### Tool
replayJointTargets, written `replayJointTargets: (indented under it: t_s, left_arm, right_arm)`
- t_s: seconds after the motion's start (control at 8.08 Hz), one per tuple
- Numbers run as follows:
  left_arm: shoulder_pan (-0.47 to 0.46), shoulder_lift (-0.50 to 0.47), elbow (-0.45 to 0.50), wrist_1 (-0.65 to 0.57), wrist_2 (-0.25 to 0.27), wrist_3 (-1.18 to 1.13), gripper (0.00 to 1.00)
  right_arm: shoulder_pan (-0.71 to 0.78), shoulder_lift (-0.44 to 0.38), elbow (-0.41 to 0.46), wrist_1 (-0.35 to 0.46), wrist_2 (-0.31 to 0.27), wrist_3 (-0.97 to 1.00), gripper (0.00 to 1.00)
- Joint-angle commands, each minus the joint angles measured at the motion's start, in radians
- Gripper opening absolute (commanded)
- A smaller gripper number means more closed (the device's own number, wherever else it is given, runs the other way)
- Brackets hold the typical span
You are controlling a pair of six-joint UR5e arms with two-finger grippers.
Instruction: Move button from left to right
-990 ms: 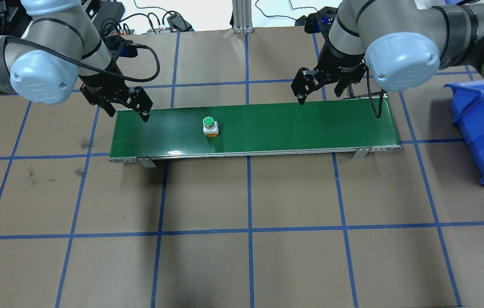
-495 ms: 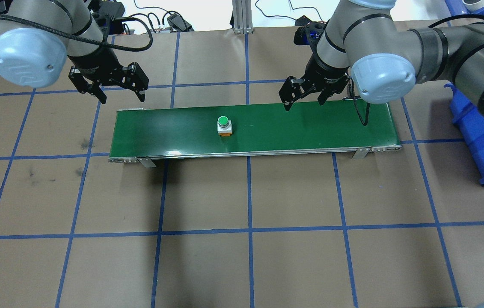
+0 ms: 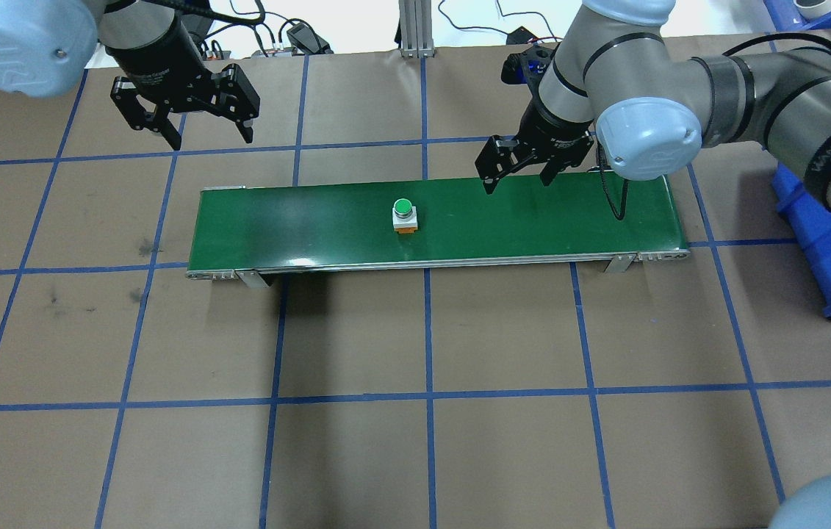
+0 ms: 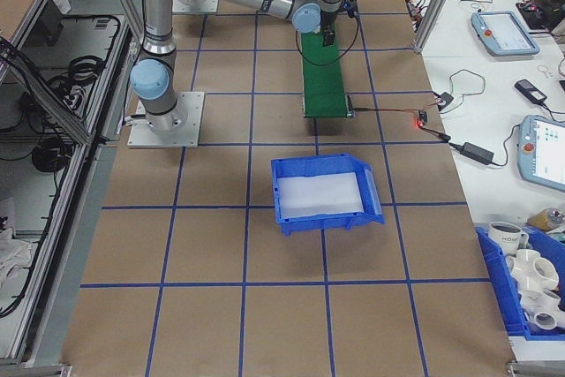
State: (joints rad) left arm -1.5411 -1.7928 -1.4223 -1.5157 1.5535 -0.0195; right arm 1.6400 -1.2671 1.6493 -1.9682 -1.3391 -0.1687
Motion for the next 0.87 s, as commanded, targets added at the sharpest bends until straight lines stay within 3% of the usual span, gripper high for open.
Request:
replayJointTargets:
  t_s: [0.0, 0.37, 0.74]
  left_arm:
    - [-0.024, 0.004, 0.034, -0.024, -0.001, -0.030, 1.00]
    - [-0.021, 0.001, 0.034, -0.023, -0.001, -0.030, 1.00]
    - [-0.014, 0.000, 0.034, -0.023, -0.001, -0.031, 1.00]
  right_arm:
    - [-0.028, 0.014, -0.002, -0.003, -0.135, -0.003, 1.00]
    - [-0.113, 0.032, -0.002, -0.003, -0.135, -0.003, 1.00]
    - [-0.129, 0.040, 0.000, 0.003, -0.098, 0.009, 1.00]
